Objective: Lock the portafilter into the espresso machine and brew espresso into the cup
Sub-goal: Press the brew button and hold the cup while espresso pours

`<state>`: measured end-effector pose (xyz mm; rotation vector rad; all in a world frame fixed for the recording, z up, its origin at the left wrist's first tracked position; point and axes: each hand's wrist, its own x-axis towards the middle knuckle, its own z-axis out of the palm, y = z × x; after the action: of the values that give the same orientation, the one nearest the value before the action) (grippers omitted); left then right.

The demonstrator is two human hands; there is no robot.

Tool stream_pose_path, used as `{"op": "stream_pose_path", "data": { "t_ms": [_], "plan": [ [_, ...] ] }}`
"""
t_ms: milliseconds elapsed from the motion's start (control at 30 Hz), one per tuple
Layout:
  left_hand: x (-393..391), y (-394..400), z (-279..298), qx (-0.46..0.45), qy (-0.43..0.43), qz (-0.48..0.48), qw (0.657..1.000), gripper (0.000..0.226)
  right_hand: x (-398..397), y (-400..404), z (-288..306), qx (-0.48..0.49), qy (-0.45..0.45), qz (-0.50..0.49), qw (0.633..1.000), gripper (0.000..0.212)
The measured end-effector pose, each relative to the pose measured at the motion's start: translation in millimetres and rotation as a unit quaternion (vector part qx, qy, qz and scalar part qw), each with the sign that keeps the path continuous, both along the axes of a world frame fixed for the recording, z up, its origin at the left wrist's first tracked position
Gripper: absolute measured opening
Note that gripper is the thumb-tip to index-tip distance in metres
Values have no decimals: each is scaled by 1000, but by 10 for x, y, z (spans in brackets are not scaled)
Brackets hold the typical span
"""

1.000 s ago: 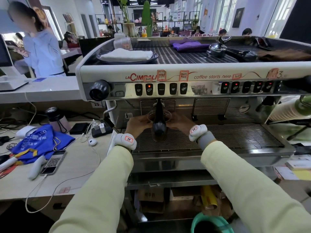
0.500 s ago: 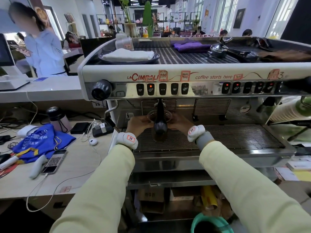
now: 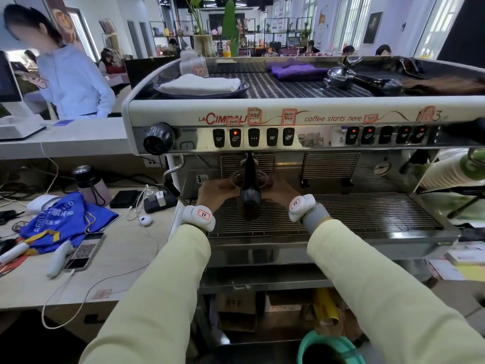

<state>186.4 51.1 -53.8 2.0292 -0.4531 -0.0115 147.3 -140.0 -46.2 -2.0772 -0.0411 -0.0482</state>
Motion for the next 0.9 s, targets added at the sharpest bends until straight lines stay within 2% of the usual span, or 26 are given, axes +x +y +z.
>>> {"op": "stream_pose_path", "data": {
  "t_ms": [100, 200, 267, 300, 400, 467, 533, 733, 900],
  "plan": [
    [-6, 44, 6, -8, 3, 3, 1000, 29, 13, -55, -41, -27, -12, 9, 1000, 12],
    [-10, 28, -3, -4, -8, -9, 1000, 29, 5, -68, -74, -32, -31, 1, 999, 28],
    [-5, 4, -9, -1, -9, -8, 1000, 29, 19, -53, -89, -47, -39, 6, 998, 24],
    [0, -2, -15, -2, -6, -10, 1000, 32, -1, -20, -62, -51, -41, 0, 998, 18],
    [28, -7, -28, -5, 2, -34, 999, 45, -13, 4, -1, -48, -33, 0, 998, 25],
    [41, -2, -25, -3, 8, -38, 999, 38, -15, -21, -8, -31, -28, 12, 999, 21],
    [51, -1, -21, 0, 2, -28, 1000, 34, -2, -54, -34, -27, -28, 18, 999, 27],
    [27, -65, -26, -22, 17, -4, 1000, 33, 35, -21, -20, -59, -38, 1, 997, 28],
    [54, -21, -64, -16, 16, -1, 1000, 34, 43, -60, 6, -42, -27, 12, 999, 35]
  ]
}}
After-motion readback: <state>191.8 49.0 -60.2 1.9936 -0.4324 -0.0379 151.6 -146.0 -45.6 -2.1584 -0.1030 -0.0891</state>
